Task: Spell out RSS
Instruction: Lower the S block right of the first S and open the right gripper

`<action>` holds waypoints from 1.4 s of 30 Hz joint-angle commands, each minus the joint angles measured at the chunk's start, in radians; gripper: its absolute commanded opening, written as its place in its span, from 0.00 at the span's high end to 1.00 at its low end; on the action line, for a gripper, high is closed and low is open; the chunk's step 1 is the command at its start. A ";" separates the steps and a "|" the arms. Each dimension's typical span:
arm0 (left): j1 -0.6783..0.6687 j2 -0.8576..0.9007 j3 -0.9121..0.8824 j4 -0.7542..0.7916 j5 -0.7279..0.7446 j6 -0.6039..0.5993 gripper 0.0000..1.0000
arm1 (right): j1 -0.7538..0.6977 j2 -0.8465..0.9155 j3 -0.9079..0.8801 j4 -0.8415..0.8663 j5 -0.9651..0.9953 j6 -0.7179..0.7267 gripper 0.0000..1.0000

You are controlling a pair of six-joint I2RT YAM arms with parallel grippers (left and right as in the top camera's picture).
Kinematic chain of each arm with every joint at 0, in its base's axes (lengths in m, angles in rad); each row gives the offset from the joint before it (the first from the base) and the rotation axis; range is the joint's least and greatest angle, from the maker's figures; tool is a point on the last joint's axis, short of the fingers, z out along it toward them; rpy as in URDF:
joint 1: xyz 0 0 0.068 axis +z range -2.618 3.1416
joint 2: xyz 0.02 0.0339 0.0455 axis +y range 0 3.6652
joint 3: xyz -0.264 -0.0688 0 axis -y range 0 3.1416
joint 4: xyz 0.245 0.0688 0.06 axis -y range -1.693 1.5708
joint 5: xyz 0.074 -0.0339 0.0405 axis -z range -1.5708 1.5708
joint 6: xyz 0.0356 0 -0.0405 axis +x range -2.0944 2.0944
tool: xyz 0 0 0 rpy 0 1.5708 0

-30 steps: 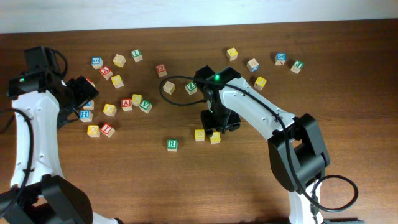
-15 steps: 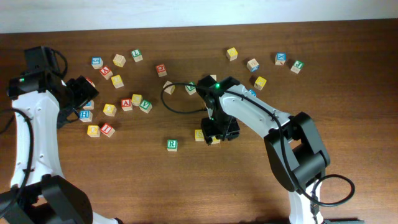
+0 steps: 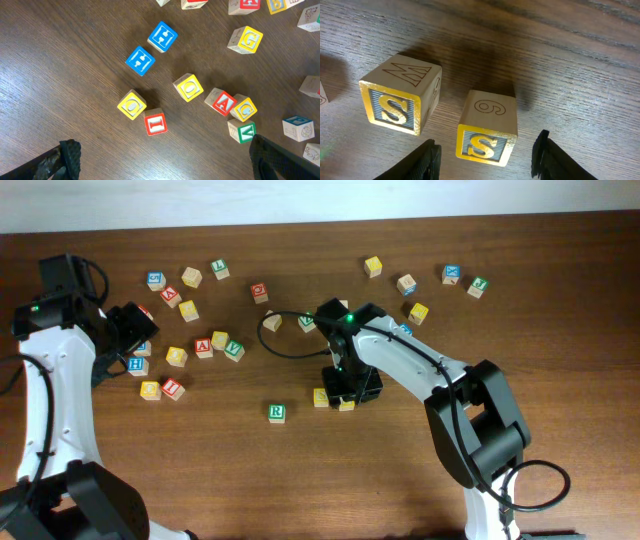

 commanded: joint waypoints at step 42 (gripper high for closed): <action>0.004 0.000 0.003 0.001 -0.003 -0.012 0.01 | 0.001 -0.014 -0.079 0.220 0.019 0.119 0.70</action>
